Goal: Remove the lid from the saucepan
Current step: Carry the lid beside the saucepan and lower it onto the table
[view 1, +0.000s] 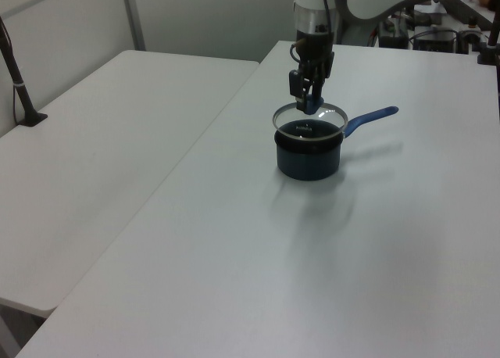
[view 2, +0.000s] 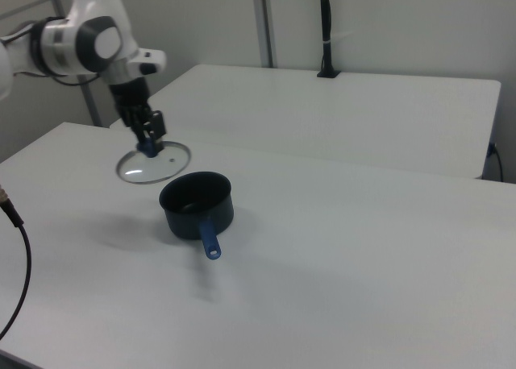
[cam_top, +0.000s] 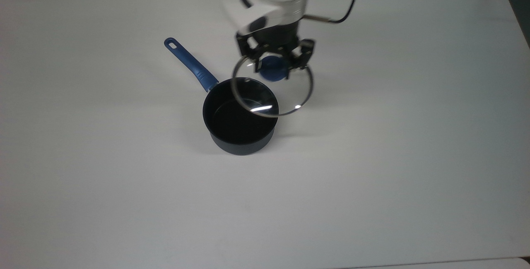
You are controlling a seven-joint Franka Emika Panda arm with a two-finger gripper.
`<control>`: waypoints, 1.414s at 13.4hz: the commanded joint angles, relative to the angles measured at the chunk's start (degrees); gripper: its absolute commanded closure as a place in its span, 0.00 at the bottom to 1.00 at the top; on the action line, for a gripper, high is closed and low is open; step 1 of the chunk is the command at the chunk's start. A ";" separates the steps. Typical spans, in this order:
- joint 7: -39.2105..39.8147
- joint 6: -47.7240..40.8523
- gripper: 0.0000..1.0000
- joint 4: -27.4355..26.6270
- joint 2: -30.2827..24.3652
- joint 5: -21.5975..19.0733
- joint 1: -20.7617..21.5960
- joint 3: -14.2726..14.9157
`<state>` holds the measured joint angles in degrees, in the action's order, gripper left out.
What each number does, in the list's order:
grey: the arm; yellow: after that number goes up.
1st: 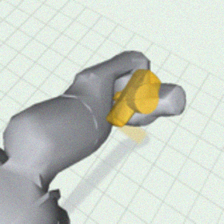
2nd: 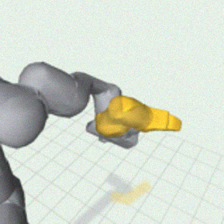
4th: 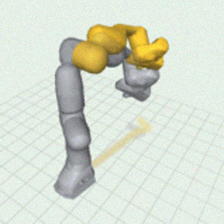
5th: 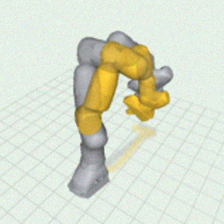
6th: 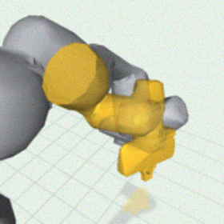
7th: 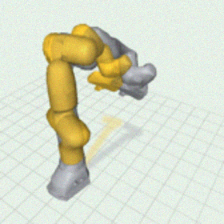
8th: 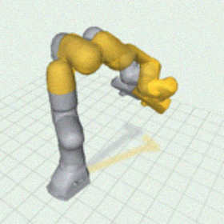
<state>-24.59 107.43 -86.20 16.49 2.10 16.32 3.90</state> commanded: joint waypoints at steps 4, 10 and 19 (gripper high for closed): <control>-3.17 -0.12 0.48 -14.86 -9.02 0.89 4.24 -8.89; -11.61 9.01 0.50 -18.92 -2.35 4.84 7.14 -11.55; -14.17 11.84 0.40 -19.36 1.88 5.28 8.11 -11.55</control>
<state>-37.09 117.95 -104.55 18.65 6.05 23.59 -8.09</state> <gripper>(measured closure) 0.388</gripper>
